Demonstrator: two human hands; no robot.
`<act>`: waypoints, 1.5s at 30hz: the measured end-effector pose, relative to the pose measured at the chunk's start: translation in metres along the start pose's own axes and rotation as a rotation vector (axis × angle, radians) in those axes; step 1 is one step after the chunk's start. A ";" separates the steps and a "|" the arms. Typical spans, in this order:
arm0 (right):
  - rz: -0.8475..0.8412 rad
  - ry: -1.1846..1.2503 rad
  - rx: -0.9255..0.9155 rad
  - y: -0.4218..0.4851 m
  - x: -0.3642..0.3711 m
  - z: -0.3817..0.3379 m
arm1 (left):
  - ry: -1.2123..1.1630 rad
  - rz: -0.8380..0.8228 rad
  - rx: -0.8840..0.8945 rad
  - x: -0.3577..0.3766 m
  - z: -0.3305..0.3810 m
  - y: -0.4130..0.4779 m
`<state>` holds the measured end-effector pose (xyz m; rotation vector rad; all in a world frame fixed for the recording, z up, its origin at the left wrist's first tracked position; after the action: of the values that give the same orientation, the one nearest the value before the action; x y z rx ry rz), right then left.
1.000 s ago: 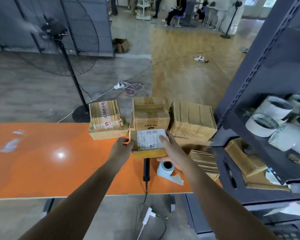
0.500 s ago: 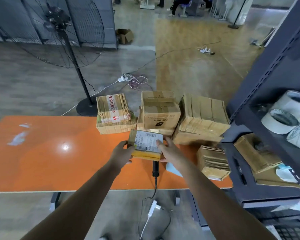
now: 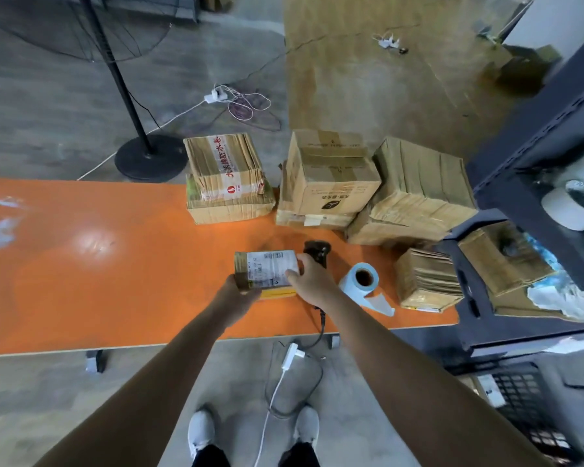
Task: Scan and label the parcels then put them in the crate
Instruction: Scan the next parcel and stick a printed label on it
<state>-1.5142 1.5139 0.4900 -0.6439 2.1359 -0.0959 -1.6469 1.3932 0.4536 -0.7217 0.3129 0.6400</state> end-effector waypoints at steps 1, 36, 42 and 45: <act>-0.004 -0.014 0.007 0.000 0.002 0.003 | 0.051 -0.030 0.028 0.003 -0.001 0.001; -0.023 0.357 0.409 -0.020 -0.054 -0.017 | 0.595 0.076 0.331 -0.029 0.056 -0.006; -0.051 0.382 0.407 -0.033 -0.050 -0.036 | 0.587 0.041 0.378 -0.033 0.058 -0.007; -0.056 0.392 0.404 -0.032 -0.045 -0.039 | 0.571 0.029 0.378 -0.033 0.058 -0.007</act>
<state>-1.5102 1.5016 0.5564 -0.4704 2.3699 -0.7162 -1.6651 1.4149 0.5141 -0.5225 0.9455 0.3728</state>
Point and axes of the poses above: each hand's wrist, its own y-axis towards the middle knuckle, its own x-axis out of the palm, z = x × y, the point moved 10 cm from there along y, towards the middle knuckle, and after that the axes turned 12 degrees about z, right-handed, at the moved point
